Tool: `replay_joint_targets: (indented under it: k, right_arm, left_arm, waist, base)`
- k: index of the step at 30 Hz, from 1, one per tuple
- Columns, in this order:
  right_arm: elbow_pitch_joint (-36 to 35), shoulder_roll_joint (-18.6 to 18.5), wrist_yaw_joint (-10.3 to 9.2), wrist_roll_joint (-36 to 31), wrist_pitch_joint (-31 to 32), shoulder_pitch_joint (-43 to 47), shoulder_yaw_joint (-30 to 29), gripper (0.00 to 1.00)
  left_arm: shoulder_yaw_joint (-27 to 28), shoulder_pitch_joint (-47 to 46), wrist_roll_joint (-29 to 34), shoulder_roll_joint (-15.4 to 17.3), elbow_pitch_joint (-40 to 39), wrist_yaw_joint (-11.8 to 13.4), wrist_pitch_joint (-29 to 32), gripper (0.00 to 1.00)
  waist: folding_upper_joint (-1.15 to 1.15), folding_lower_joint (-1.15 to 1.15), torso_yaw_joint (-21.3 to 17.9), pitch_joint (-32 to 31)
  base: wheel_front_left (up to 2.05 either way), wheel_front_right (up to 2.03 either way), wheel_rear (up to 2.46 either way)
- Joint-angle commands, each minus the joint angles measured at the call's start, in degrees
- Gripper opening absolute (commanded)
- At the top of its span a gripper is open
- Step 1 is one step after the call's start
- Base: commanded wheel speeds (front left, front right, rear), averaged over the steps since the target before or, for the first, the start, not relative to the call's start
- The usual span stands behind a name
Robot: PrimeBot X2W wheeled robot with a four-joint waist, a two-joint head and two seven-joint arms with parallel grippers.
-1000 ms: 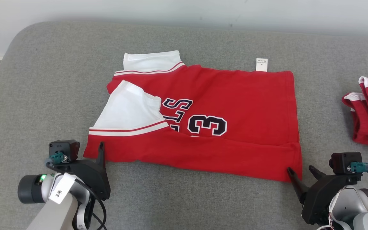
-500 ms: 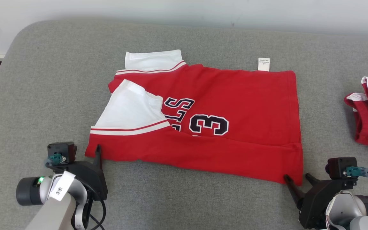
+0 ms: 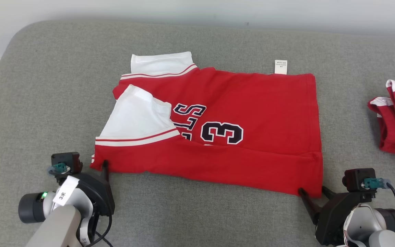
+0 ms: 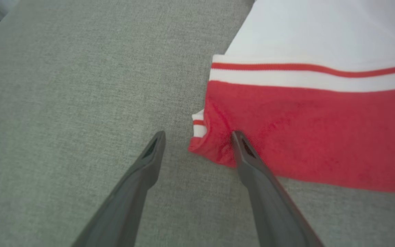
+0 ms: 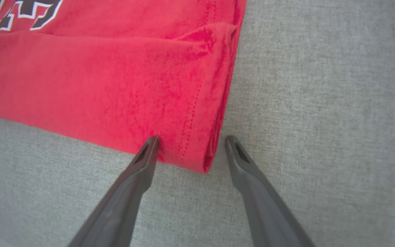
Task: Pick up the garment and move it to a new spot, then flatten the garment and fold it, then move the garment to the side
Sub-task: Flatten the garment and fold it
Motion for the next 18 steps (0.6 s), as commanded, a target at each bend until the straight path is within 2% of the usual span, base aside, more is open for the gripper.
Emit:
replay_joint_targets:
  k: [1, 2, 4, 5, 6, 7, 8, 10, 12, 13, 14, 15, 18]
  right_arm:
    - [0.9, 0.1, -0.03, 0.1, 0.3, -0.5, 0.7, 1.00]
    - [1.2, 0.1, -0.02, 0.1, 0.2, -0.8, 1.0, 1.00]
    - [1.6, 0.1, -0.02, -0.6, 0.2, -1.3, 1.5, 1.00]
    - [2.0, 0.1, -0.02, -0.7, 0.1, -1.6, 1.6, 1.00]
    - [2.3, 0.1, -0.02, -0.5, 0.0, -2.0, 1.8, 1.00]
    - [2.7, 0.1, -0.02, -0.1, 0.1, -2.1, 1.8, 1.00]
    - [3.1, 0.1, -0.02, -0.1, 0.5, -2.1, 1.9, 1.00]
    - [3.7, 0.1, -0.02, 0.0, 1.0, -2.1, 1.9, 0.94]
    - [4.3, 0.1, -0.02, -0.2, 1.6, -1.9, 1.8, 0.82]
    - [4.5, 0.1, -0.02, -0.2, 1.6, -1.9, 1.7, 0.70]
    - [4.7, 0.1, -0.02, -0.2, 1.8, -1.9, 1.5, 0.46]
    - [4.8, 0.2, -0.02, -0.2, 2.0, -1.9, 1.5, 0.42]
    - [4.9, 0.1, -0.03, -0.2, 2.1, -2.0, 1.3, 0.09]
  left_arm:
    - [-0.1, -0.7, -0.2, -0.1, 0.6, -0.4, -0.1, 1.00]
    - [0.0, -0.8, -0.3, -0.2, 0.9, -0.4, -0.2, 1.00]
    - [0.0, -1.2, -0.4, -0.4, 1.3, -0.6, -0.4, 0.69]
    - [-0.1, -1.3, -0.5, -0.4, 1.6, -0.8, -0.4, 0.49]
    - [-0.1, -1.5, -0.6, -0.4, 1.9, -0.8, -0.5, 0.36]
    - [-0.1, -1.7, -0.7, -0.4, 2.2, -0.8, -0.5, 0.14]
    - [-0.1, -1.8, -0.8, -0.4, 2.5, -1.0, -0.6, 0.02]
    - [-0.2, -2.1, -1.0, -0.7, 3.0, -1.2, -0.8, 0.00]
    - [-0.3, -2.3, -1.2, -0.8, 3.5, -1.3, -0.8, 0.00]
    - [-0.3, -2.4, -1.3, -0.9, 3.7, -1.5, -0.8, 0.00]
    - [-0.4, -2.5, -1.4, -1.0, 4.0, -1.6, -0.9, 0.00]
    - [-0.4, -2.6, -1.4, -1.1, 4.2, -1.8, -0.8, 0.00]
    - [-0.6, -2.8, -1.6, -1.2, 4.9, -2.0, -0.9, 0.00]
  waist:
    - [0.00, 0.01, -0.1, 0.3]
    - [0.00, 0.01, -0.1, 0.5]
    - [0.00, 0.01, -0.3, 0.8]
    - [0.00, 0.01, -0.3, 0.9]
    - [0.00, 0.01, -0.3, 1.0]
    - [0.00, 0.01, -0.3, 1.1]
    - [0.00, 0.01, -0.2, 1.2]
    - [0.00, 0.01, -0.2, 1.2]
    - [0.00, 0.01, -0.1, 1.2]
    - [0.00, 0.01, -0.1, 1.2]
    - [0.00, 0.01, -0.1, 1.2]
    - [0.00, 0.01, -0.1, 1.2]
    - [0.00, 0.01, -0.1, 1.2]
  base:
    - [0.00, 0.00, 0.00]
    - [0.00, 0.00, 0.00]
    - [0.00, 0.00, 0.00]
    - [0.00, 0.00, 0.00]
    - [0.00, 0.00, 0.00]
    - [0.00, 0.00, 0.00]
    - [0.00, 0.00, 0.00]
    - [0.00, 0.00, 0.00]
    - [0.00, 0.00, 0.00]
    - [0.00, 0.00, 0.00]
    - [0.00, 0.00, 0.00]
    - [0.00, 0.00, 0.00]
    - [0.00, 0.00, 0.00]
